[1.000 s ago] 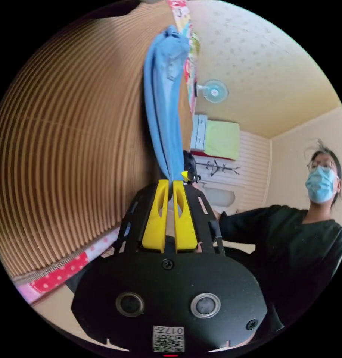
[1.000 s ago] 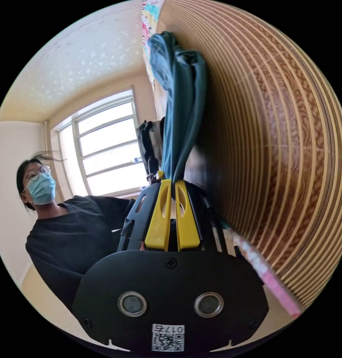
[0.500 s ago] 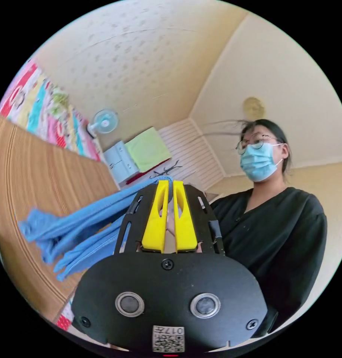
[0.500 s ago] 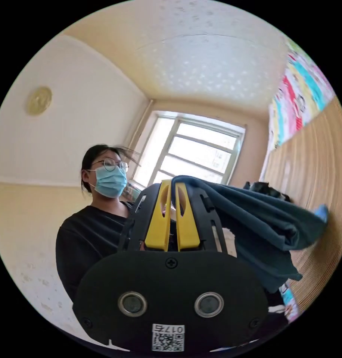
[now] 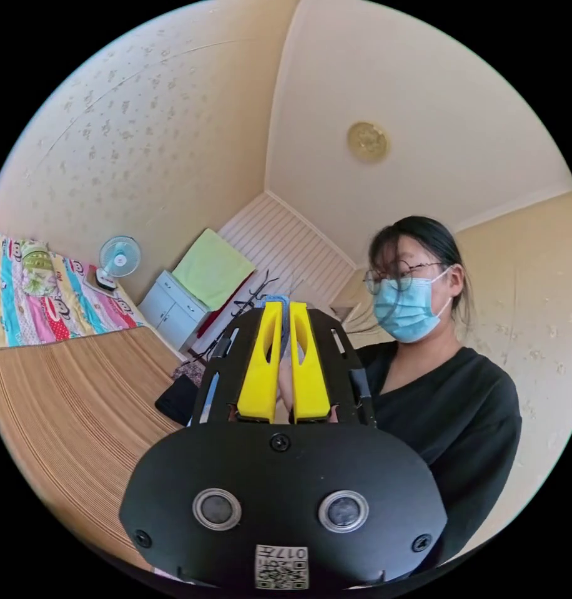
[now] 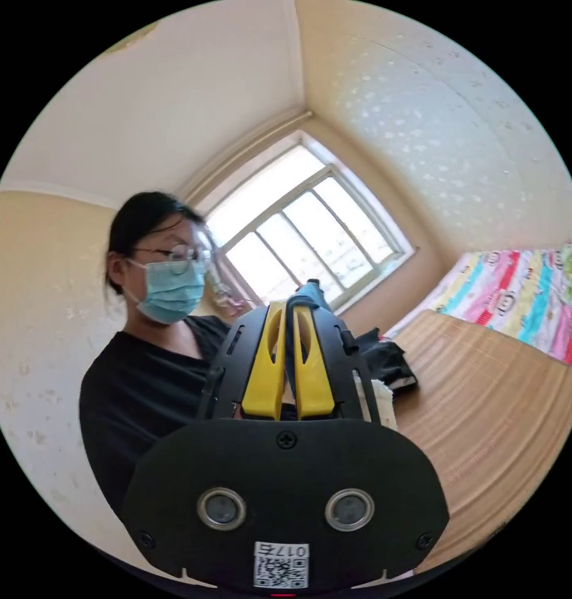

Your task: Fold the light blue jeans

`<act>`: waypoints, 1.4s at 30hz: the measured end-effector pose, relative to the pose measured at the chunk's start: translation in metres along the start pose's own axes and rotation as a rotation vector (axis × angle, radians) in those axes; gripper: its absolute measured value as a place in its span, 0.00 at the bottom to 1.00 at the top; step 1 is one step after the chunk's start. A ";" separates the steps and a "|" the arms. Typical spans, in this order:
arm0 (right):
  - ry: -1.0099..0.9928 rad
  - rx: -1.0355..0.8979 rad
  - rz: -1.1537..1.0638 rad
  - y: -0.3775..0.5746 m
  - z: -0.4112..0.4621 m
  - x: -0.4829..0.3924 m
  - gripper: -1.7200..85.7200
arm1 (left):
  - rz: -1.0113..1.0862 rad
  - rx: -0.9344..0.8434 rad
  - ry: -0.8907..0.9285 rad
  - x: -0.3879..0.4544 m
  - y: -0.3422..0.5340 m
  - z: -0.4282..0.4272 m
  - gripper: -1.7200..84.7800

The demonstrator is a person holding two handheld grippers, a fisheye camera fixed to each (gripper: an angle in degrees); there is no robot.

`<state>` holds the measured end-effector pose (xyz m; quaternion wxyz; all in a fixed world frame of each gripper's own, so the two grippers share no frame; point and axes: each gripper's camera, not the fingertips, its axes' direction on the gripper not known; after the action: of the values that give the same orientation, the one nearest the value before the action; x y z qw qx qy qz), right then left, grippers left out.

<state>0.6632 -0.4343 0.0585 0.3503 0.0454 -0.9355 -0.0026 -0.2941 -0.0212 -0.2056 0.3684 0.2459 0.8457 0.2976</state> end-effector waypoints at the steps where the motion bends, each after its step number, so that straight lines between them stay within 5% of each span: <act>1: 0.098 -0.013 0.054 -0.002 -0.001 0.022 0.04 | -0.040 -0.011 -0.045 -0.030 -0.004 0.011 0.01; 5: 0.329 -0.146 0.214 -0.005 0.009 0.167 0.03 | -0.230 -0.102 -0.189 -0.176 -0.016 0.043 0.01; 10: 0.420 -0.205 0.429 0.013 0.032 0.372 0.03 | -0.486 -0.172 -0.352 -0.431 -0.002 0.061 0.02; 13: 0.422 -0.170 0.539 0.026 0.041 0.448 0.03 | -0.513 -0.182 -0.444 -0.506 0.006 0.066 0.02; 17: 0.492 -0.257 0.553 0.063 0.069 0.496 0.04 | -0.512 -0.237 -0.507 -0.557 0.038 0.075 0.03; 23: 0.584 -0.455 0.732 0.215 0.098 0.552 0.06 | -0.717 -0.312 -0.638 -0.604 0.214 0.080 0.09; 28: 0.396 -0.478 0.986 0.336 0.089 0.586 0.11 | -0.976 -0.222 -0.659 -0.621 0.341 0.045 0.12; 35: 0.392 -0.198 0.992 0.284 0.037 0.662 0.22 | -0.902 -0.169 -0.655 -0.712 0.274 0.037 0.21; 42: 0.304 -0.255 0.985 0.252 0.050 0.745 0.20 | -0.851 -0.440 -0.682 -0.807 0.239 0.086 0.19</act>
<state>0.0502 -0.2496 0.5178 0.4443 -0.4425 -0.7770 0.0550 0.3095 -0.3388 0.2953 0.7490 -0.1158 0.6223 0.1960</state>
